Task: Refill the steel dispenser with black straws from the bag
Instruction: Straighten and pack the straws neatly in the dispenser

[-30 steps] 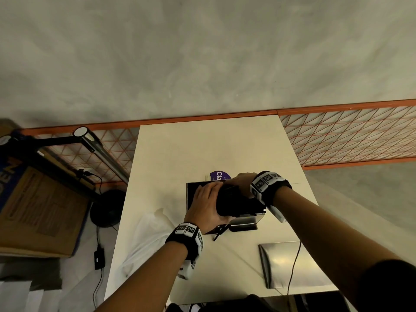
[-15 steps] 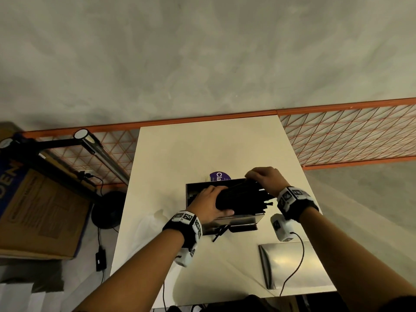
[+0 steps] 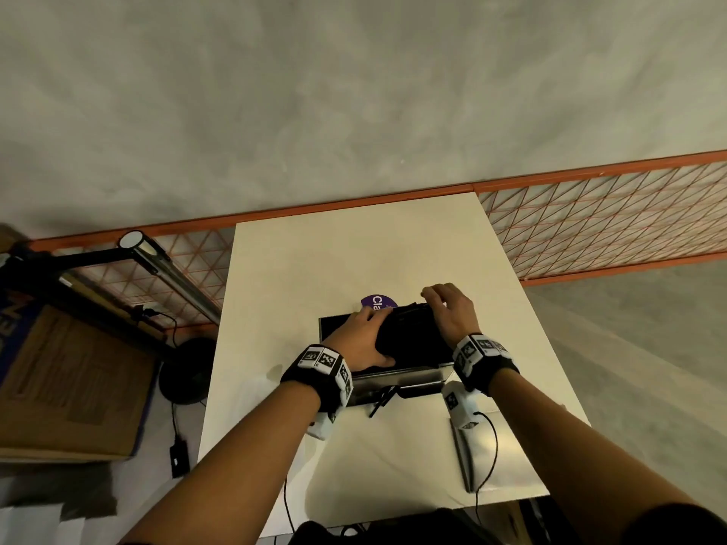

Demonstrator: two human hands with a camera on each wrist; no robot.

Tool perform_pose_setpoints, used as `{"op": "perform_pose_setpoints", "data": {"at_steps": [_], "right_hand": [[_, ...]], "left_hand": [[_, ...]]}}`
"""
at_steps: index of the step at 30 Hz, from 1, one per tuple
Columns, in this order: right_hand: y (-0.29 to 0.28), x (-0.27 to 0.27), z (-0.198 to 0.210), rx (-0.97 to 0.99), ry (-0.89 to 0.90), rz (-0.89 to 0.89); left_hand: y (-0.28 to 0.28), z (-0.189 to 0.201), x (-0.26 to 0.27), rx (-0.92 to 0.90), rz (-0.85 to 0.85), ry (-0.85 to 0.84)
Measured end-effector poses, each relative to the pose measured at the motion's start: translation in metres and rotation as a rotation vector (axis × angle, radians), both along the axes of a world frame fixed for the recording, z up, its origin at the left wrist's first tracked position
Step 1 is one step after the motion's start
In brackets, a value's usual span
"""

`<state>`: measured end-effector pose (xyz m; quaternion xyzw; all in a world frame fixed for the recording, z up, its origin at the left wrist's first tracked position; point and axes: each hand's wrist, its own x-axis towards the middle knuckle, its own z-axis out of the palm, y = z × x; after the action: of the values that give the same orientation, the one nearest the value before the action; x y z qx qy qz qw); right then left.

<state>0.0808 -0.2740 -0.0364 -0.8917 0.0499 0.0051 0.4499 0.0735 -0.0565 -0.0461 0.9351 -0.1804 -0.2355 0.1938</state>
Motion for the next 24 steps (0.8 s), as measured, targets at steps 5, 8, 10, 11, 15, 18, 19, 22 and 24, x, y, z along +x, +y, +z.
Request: {"op": "perform_pose_setpoints", "data": {"at_steps": [5,8,10,11,15,18,19,22,24], "right_hand": [[-0.002,-0.031,-0.015,0.046,-0.023,-0.017],[0.013,-0.042,-0.024,0.032,-0.025,-0.047],[0.018,-0.042,-0.025,0.038,-0.053,-0.1],[0.019,-0.041,-0.025,0.048,-0.066,-0.12],[0.017,-0.036,-0.021,0.201,-0.076,-0.196],[0.015,-0.036,-0.017,0.5,-0.005,-0.335],[0.015,-0.036,-0.017,0.554,0.006,-0.359],[0.021,-0.036,-0.018,0.473,-0.045,-0.301],[0.026,-0.036,-0.02,0.262,-0.101,-0.199]], "left_hand": [[0.031,-0.009,-0.006,0.101,-0.027,-0.005],[0.023,-0.015,-0.01,0.143,-0.046,-0.038],[0.014,-0.017,-0.012,0.145,-0.016,-0.039],[0.01,-0.017,-0.013,0.136,0.008,-0.034],[-0.006,-0.009,-0.009,0.152,0.04,-0.015],[-0.019,0.001,-0.005,0.258,0.016,-0.011],[-0.023,0.005,-0.003,0.292,0.021,0.001],[-0.029,0.011,0.004,0.318,0.063,0.035],[-0.026,0.008,0.006,0.305,0.088,0.069]]}}
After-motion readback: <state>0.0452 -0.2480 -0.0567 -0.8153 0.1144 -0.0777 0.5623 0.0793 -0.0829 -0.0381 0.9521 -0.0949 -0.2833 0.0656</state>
